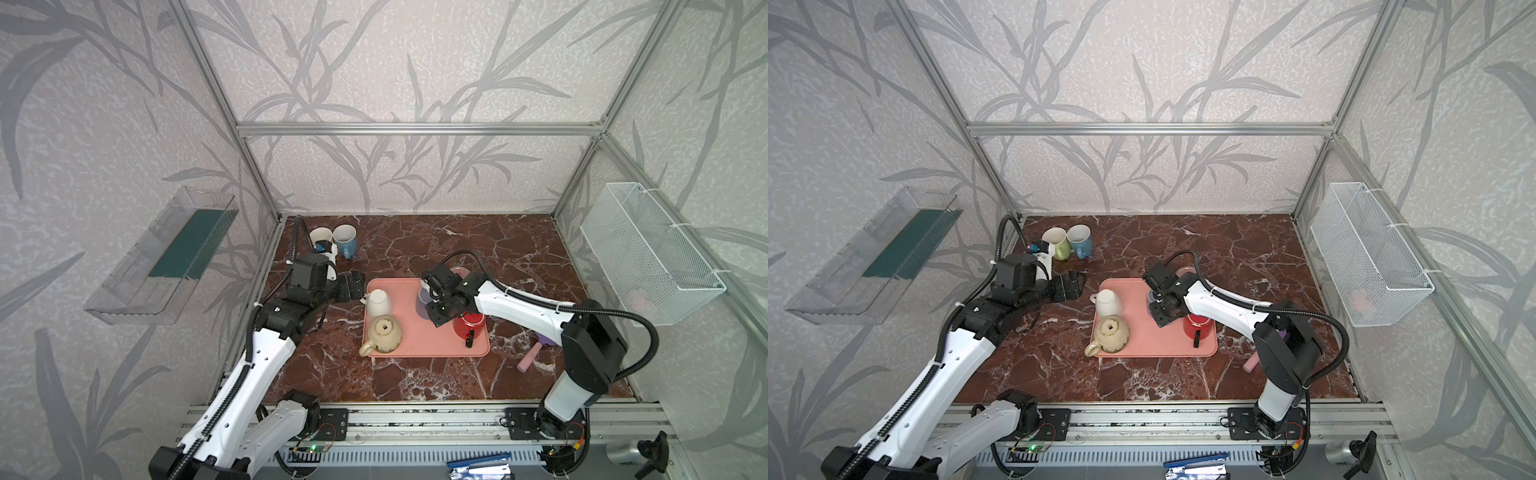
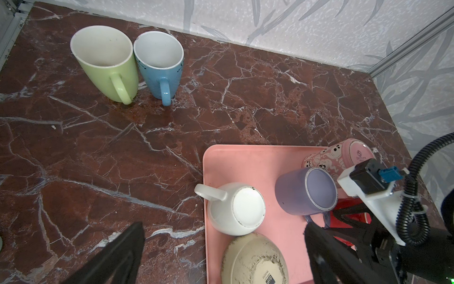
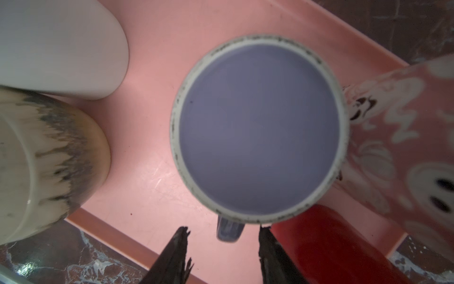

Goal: Turn the mug right side up
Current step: Pick up the mug from the tray.

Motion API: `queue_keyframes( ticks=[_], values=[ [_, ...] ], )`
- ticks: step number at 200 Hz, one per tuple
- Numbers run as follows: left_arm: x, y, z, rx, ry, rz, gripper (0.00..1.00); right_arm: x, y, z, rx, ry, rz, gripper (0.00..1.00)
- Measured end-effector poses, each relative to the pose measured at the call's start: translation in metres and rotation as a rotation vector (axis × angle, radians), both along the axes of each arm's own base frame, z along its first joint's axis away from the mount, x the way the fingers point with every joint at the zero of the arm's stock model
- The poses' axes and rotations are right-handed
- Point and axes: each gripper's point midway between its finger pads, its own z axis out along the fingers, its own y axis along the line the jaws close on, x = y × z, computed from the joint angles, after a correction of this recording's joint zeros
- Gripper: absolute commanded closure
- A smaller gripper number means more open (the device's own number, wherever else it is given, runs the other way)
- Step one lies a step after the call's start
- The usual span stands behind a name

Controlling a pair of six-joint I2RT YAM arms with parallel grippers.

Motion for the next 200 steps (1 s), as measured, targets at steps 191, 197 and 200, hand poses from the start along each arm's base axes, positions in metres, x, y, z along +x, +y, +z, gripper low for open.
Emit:
queue_keyframes(
  ticks=[191,197,200],
  values=[
    [0.000,-0.002,-0.002,0.002,0.008,-0.005,0.01,0.021,0.001,-0.017,-0.082,-0.029,-0.039,0.70],
    [0.001,-0.002,-0.002,0.002,0.008,-0.005,0.01,0.021,0.001,-0.017,-0.084,-0.029,-0.039,0.72],
    [0.001,-0.002,-0.002,0.002,0.008,-0.005,0.01,0.022,0.001,-0.018,-0.084,-0.029,-0.039,0.73]
  ],
)
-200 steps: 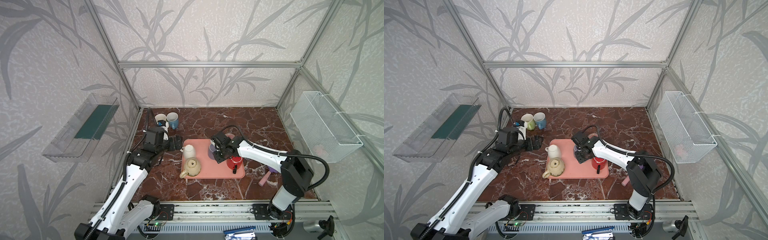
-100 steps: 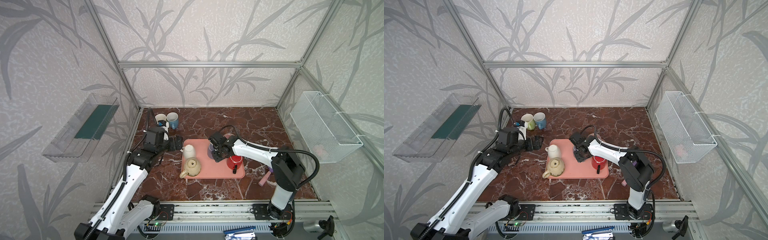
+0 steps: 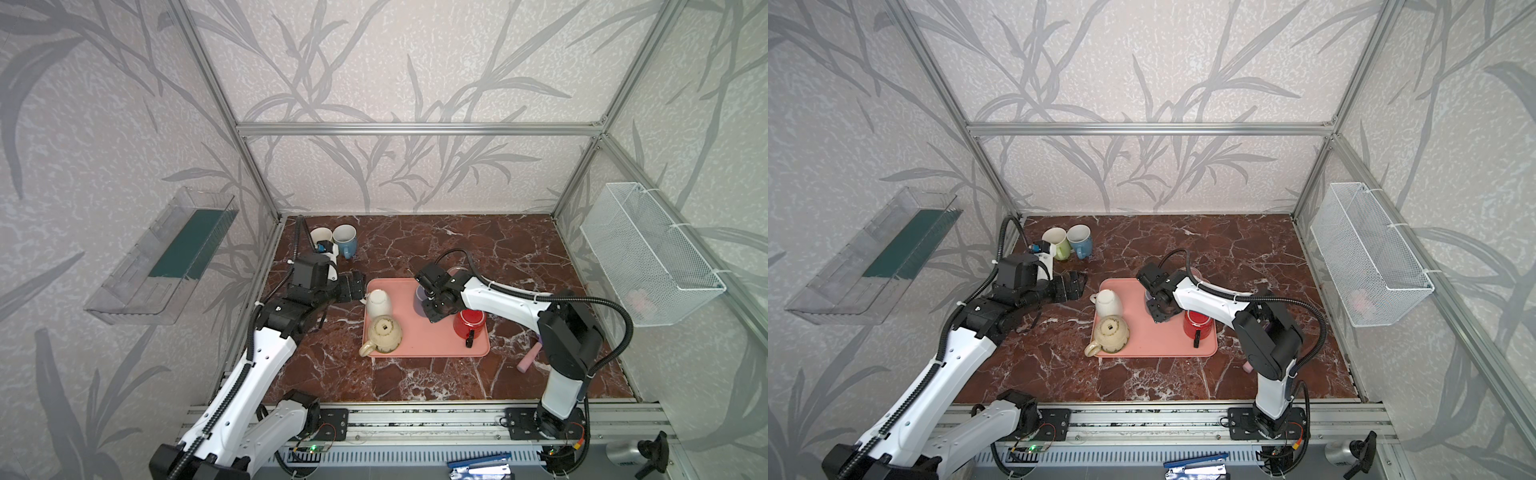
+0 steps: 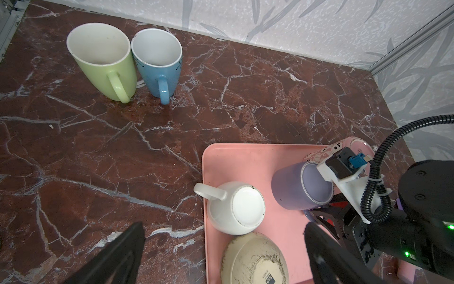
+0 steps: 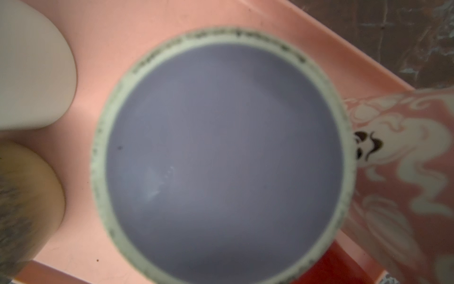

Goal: Turn the mug right side up
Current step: Pick up the mug from the tray.

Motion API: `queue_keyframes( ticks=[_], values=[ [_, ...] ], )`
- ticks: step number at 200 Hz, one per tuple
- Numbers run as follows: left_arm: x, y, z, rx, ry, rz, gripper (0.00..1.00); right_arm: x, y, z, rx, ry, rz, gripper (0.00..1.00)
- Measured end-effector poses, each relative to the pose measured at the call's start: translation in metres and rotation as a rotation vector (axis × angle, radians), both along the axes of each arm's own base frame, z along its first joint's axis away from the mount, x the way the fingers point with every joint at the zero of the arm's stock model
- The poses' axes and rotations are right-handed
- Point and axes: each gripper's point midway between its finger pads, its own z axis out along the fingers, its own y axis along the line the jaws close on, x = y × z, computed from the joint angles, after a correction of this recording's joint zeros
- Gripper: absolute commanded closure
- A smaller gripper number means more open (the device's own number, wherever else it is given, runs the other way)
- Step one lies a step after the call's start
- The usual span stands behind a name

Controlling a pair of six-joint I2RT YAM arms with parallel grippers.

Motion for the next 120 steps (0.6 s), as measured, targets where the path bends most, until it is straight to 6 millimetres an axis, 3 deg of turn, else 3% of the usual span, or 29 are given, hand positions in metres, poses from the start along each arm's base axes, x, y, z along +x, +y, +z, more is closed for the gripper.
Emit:
queue_keyframes(
  ticks=[64,120],
  values=[
    [0.0004,-0.0002,-0.0008,0.000,0.003,-0.001,0.01,0.0022,0.0010,-0.0034,-0.014,0.004,0.006,0.94],
    [-0.0001,-0.0015,-0.0007,0.000,0.002,-0.005,0.01,0.0008,0.0016,-0.0017,-0.008,0.005,0.016,1.00]
  ],
)
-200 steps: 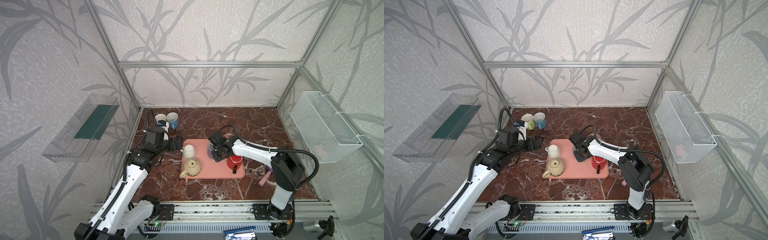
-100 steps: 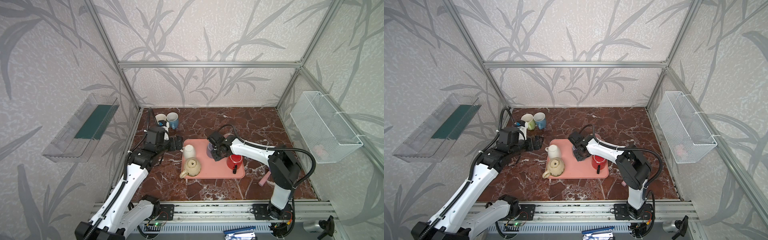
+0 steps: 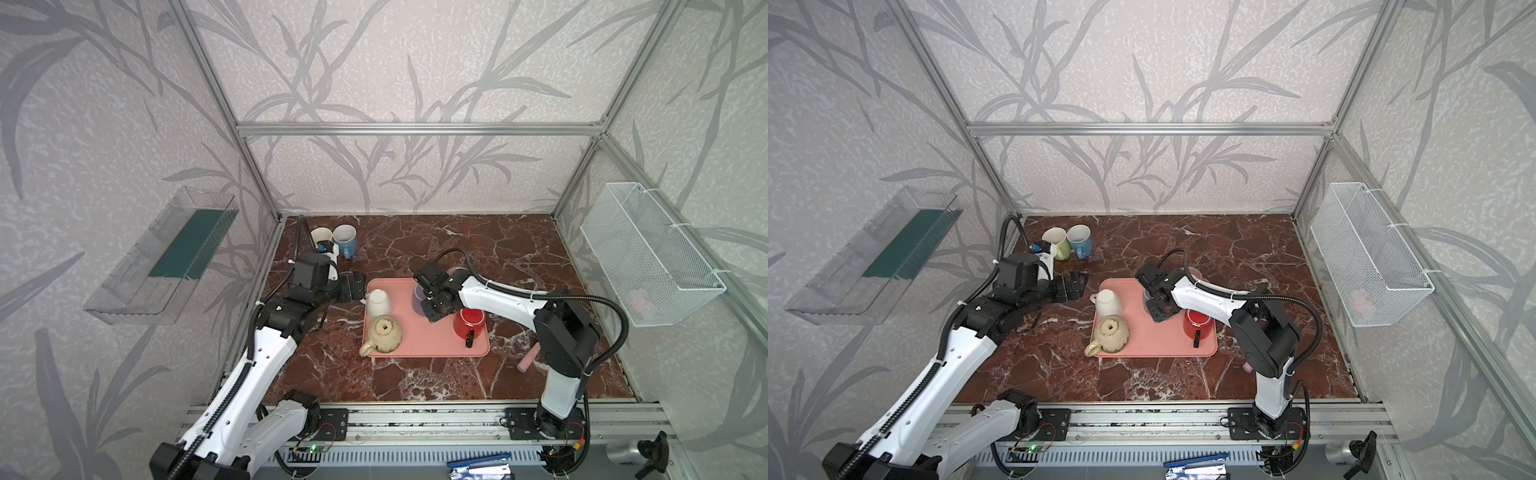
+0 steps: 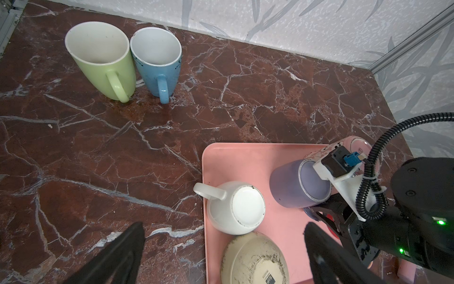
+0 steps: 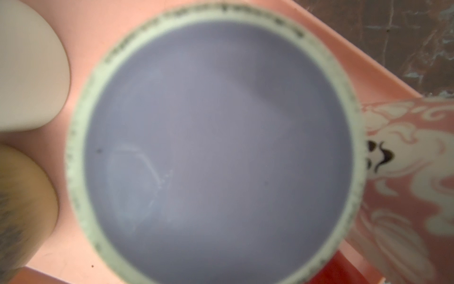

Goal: Turn the mug right side up
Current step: Pick up the mug from the tray.

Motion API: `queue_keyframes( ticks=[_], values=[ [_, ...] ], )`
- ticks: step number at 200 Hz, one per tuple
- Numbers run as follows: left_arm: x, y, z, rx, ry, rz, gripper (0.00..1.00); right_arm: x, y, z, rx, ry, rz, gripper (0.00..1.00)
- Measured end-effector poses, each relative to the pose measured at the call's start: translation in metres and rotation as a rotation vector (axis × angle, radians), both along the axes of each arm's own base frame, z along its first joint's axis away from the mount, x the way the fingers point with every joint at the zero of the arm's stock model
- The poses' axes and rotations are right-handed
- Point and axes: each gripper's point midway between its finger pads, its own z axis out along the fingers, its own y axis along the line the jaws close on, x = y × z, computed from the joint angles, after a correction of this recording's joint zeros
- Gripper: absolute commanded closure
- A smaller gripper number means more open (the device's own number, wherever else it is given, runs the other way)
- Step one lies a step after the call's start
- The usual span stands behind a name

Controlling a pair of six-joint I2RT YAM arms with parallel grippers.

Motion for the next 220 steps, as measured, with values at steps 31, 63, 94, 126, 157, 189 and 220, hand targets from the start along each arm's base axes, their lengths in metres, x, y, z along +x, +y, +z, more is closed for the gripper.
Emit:
queue_keyframes(
  ticks=[31,63,94,126,157,189,220],
  values=[
    [-0.001,0.000,-0.002,0.001,0.004,-0.001,0.01,-0.006,0.000,0.005,0.027,0.011,0.009,1.00],
    [-0.001,-0.002,-0.002,0.001,0.004,-0.006,0.01,-0.010,0.004,0.020,0.079,0.002,0.019,1.00],
    [-0.003,-0.004,0.000,0.000,-0.003,-0.015,0.01,-0.014,0.007,0.042,0.147,-0.026,0.035,1.00],
    [-0.003,-0.006,0.001,-0.002,-0.003,-0.020,0.01,-0.015,0.010,0.058,0.215,-0.053,0.044,1.00],
    [-0.004,-0.008,0.001,-0.011,-0.001,-0.027,0.01,-0.019,0.009,0.061,0.262,-0.051,0.060,1.00],
    [-0.002,-0.014,0.000,-0.040,0.009,-0.042,0.01,-0.022,0.007,0.067,0.329,-0.061,0.068,1.00],
    [0.003,-0.023,-0.006,-0.079,0.037,-0.058,0.01,-0.016,0.008,0.080,0.410,-0.076,0.064,1.00]
  ],
)
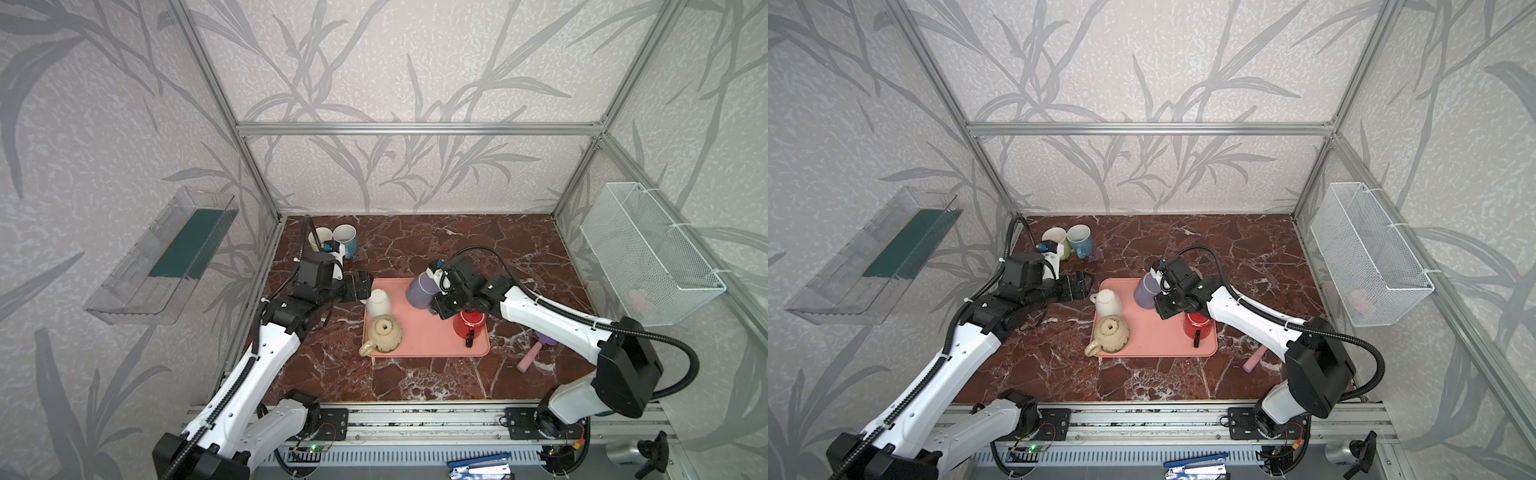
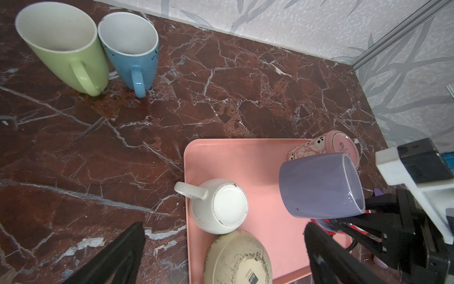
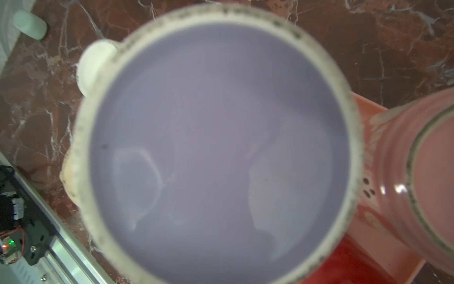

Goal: Turn the mug right side up
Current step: Pick up the mug from the tray.

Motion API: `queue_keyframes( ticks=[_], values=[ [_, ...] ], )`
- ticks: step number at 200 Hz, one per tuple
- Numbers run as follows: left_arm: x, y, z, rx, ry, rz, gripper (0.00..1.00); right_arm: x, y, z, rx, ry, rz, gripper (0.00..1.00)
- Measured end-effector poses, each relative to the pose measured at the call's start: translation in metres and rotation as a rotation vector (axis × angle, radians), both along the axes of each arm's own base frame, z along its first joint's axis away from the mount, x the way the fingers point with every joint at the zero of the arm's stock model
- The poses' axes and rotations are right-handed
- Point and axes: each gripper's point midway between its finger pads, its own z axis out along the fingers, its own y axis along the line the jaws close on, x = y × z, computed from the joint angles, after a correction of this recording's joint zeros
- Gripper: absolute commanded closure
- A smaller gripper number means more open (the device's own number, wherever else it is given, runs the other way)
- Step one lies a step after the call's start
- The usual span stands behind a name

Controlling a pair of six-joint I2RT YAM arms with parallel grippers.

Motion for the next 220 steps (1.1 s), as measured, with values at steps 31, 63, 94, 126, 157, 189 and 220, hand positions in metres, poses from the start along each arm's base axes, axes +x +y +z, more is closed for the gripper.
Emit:
queue_keyframes(
  ticks=[31,63,94,126,157,189,220],
  values=[
    [0.006,-0.010,-0.007,-0.046,0.035,-0.017,0.01,0.006,0.006,0.009,0.066,-0.010,0.013,1.00],
    [0.012,-0.020,-0.014,-0.093,0.066,-0.029,0.02,0.008,0.010,0.016,0.137,-0.002,0.031,1.00],
    [0.016,-0.031,-0.009,-0.171,0.054,-0.046,0.02,0.016,0.004,0.025,0.240,0.012,0.003,1.00],
    [0.019,-0.046,-0.011,-0.291,0.041,-0.076,0.02,0.025,-0.009,0.032,0.360,0.031,-0.050,1.00],
    [0.024,-0.061,-0.012,-0.405,0.038,-0.102,0.06,0.028,-0.014,0.038,0.435,0.038,-0.076,1.00],
    [0.031,-0.075,-0.013,-0.496,0.029,-0.135,0.14,0.021,-0.013,0.048,0.493,0.026,-0.062,1.00],
    [0.028,-0.089,-0.015,-0.568,0.022,-0.171,0.20,0.019,-0.011,0.056,0.550,0.023,-0.055,1.00]
  ],
)
